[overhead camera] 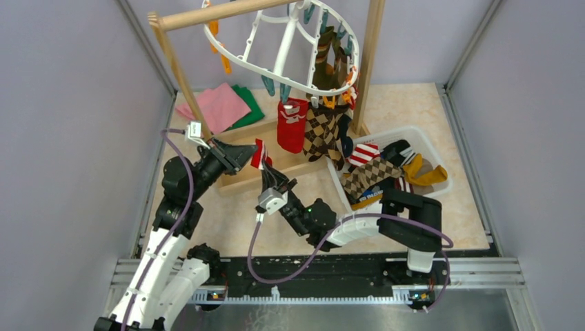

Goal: Clip the socks to the hanger
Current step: Open the clamp at the hanger.

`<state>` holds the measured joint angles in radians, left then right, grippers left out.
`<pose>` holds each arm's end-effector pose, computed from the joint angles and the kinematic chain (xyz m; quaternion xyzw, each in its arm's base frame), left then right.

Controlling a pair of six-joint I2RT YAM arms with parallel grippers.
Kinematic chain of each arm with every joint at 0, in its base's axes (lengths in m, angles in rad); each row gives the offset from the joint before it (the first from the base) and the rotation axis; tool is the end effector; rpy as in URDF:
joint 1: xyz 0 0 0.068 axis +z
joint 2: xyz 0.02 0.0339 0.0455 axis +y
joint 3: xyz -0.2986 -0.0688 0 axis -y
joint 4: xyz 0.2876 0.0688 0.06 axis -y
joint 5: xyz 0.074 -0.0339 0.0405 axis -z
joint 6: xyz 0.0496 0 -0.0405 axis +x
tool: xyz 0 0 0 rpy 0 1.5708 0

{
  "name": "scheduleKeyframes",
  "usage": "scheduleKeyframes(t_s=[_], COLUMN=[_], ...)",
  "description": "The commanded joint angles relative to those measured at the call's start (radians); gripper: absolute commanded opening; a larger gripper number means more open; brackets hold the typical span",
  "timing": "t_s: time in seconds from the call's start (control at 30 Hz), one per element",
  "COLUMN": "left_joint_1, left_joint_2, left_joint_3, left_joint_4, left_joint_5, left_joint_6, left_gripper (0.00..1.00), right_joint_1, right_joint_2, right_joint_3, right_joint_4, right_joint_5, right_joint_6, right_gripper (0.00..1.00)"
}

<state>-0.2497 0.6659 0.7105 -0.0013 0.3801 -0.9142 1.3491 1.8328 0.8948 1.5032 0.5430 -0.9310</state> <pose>0.1793 -0.0647 0.3759 -0.0926 0.6865 -0.4990 0.5207 0.1161 0.3984 0.2679 -0.3237 0.4074 0.0488 0.8526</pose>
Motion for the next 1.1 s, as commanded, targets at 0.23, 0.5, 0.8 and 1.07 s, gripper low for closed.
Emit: scheduleKeyframes(t_s=[0.23,0.5,0.8,1.07], left_joint_1=[-0.002,0.0,0.015,0.046], left_joint_2=[-0.019,0.134,0.305,0.397], left_joint_3=[0.06,0.159,0.281,0.319], left_joint_4=[0.048,0.253,0.348,0.482], left_joint_5=[-0.162,0.078,0.18,0.19], left_joint_6=[0.164,0.377,0.403,0.388], left_gripper=[0.66,0.91,0.91,0.86], right_joint_1=[-0.054,-0.064,-0.096,-0.11], right_joint_2=[-0.225,-0.284,-0.324,-0.327], right_joint_3=[-0.148,-0.162,-0.193,-0.197], right_joint_4=[0.186,0.173,0.148,0.134], right_joint_5=[-0.143,-0.148,-0.163,-0.174], right_joint_6=[0.203,0.199,0.233,0.262], right_gripper=[0.0,0.0,0.0,0.0])
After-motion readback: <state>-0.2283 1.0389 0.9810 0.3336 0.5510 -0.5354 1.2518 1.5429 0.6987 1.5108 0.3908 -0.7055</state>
